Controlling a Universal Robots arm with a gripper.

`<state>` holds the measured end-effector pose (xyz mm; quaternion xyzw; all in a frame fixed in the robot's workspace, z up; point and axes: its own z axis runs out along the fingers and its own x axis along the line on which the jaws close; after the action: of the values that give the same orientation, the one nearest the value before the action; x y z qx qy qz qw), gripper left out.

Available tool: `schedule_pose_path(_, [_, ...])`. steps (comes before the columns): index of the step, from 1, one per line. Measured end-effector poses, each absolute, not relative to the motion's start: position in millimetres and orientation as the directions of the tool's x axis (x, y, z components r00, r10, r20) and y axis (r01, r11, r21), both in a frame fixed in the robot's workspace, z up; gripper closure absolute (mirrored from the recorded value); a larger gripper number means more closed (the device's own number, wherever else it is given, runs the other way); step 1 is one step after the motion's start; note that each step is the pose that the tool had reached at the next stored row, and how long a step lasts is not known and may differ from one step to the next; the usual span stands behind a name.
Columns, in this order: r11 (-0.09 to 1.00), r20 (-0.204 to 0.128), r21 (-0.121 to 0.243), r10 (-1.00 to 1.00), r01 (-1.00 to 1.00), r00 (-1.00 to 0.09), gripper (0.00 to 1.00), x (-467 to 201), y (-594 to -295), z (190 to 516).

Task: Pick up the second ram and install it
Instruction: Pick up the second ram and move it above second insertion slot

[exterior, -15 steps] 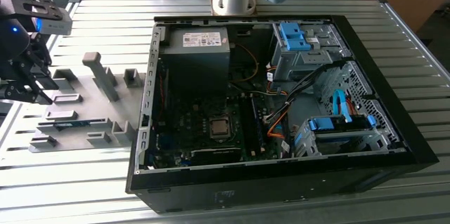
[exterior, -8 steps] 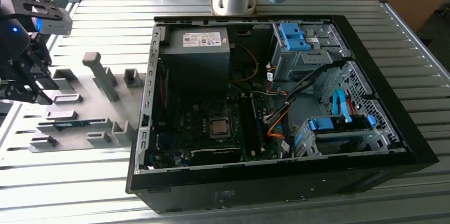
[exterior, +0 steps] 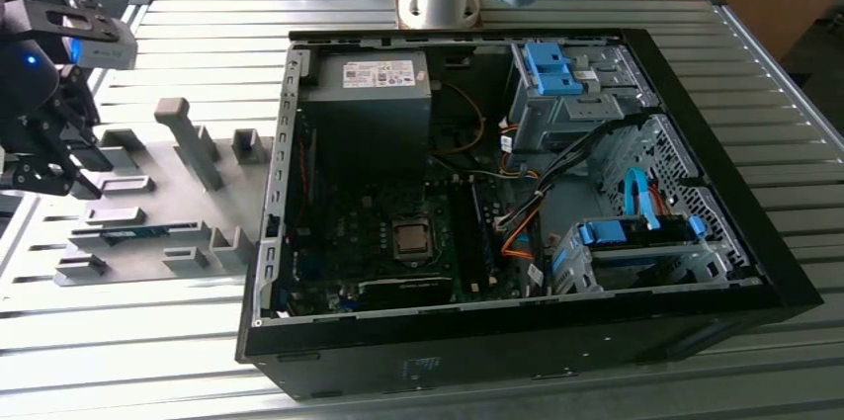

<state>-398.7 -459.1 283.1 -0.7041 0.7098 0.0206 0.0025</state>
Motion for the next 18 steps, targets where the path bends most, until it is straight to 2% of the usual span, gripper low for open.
schedule_pose_path(18, [0.008, -0.030, 0.018, -1.000, -1.000, -0.008, 0.60, -398.8, -459.9, 273.7])
